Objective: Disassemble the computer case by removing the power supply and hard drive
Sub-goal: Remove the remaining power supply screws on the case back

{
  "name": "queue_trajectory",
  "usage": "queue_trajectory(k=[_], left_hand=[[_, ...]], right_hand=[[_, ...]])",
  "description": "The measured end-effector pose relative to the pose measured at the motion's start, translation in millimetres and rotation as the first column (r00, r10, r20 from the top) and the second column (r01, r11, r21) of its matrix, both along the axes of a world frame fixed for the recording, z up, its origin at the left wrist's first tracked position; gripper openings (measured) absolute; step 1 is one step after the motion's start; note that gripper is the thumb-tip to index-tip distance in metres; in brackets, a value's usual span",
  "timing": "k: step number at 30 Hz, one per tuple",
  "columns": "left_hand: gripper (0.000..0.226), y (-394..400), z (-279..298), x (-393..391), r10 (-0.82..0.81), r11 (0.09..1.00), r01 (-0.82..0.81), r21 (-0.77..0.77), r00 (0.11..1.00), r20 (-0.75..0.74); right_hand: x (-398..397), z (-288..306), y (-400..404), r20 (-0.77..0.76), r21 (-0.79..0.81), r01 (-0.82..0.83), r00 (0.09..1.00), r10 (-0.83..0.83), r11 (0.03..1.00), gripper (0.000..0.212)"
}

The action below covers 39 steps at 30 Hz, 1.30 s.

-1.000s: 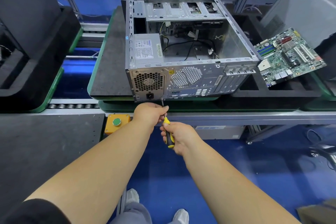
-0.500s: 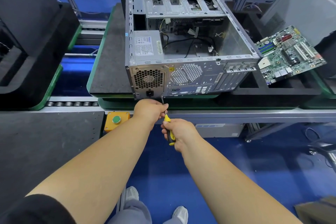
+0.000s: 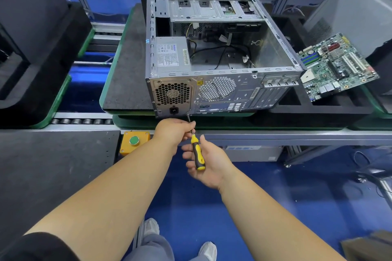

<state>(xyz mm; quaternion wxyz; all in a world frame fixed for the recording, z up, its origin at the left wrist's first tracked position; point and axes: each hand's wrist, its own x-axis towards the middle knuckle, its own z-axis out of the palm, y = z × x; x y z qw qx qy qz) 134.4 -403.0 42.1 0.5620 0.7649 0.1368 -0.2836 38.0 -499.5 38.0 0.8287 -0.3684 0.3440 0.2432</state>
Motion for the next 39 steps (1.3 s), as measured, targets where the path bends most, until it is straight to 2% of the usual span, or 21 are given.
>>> queue_trajectory(k=[2, 5, 8, 10, 13, 20, 25, 31, 34, 39], left_hand=[[0.017, 1.5, 0.8, -1.9, 0.020, 0.997, -0.022, -0.069, 1.000, -0.022], [0.014, 2.9, 2.5, -3.7, 0.044, 0.980, -0.061, -0.189, 0.995, -0.092], [0.017, 7.8, 1.7, -1.9, 0.138, 0.896, -0.207, -0.393, 0.971, -0.195], [0.021, 12.4, 1.5, -0.4, 0.170, 0.839, -0.271, -0.472, 0.954, -0.246], [0.025, 16.0, 0.9, 1.2, 0.176, 0.790, -0.318, -0.524, 0.937, -0.303], [0.030, 16.7, 0.1, 0.2, 0.155, 0.768, -0.330, -0.549, 0.927, -0.341], [0.026, 13.9, 2.1, -3.1, 0.143, 0.812, -0.291, -0.506, 0.940, -0.310], [0.016, 7.2, 1.1, -6.9, 0.068, 0.951, -0.126, -0.282, 0.976, -0.208], [0.015, 4.7, -2.8, -6.6, 0.057, 0.978, -0.095, -0.187, 0.978, -0.200], [0.020, 4.2, -4.8, -7.2, -0.012, 0.994, -0.008, -0.112, 0.986, -0.169]], right_hand=[[-0.8, -1.6, 4.1, -0.008, 0.051, 0.069, 0.998, -0.069, 0.996, 0.051], [1.8, -3.5, 8.8, -0.028, 0.042, 0.132, 0.991, -0.131, 0.990, 0.046], [3.3, -4.7, 11.4, -0.044, 0.009, 0.156, 0.987, -0.155, 0.988, 0.043], [3.7, -4.5, 12.5, -0.051, -0.012, 0.164, 0.985, -0.165, 0.986, 0.042], [4.3, -2.7, 15.4, -0.050, -0.059, 0.173, 0.983, -0.176, 0.983, 0.041], [4.9, -1.0, 17.4, -0.052, -0.204, 0.170, 0.982, -0.184, 0.964, 0.033], [4.9, 0.5, 15.8, -0.057, -0.213, 0.169, 0.981, -0.185, 0.962, 0.031], [4.5, 0.9, 18.3, -0.044, -0.190, 0.199, 0.976, -0.211, 0.961, 0.028], [5.2, 2.5, 17.9, -0.046, -0.177, 0.207, 0.975, -0.218, 0.962, 0.027], [6.3, 2.8, 17.5, -0.060, -0.183, 0.204, 0.974, -0.218, 0.962, 0.027]])
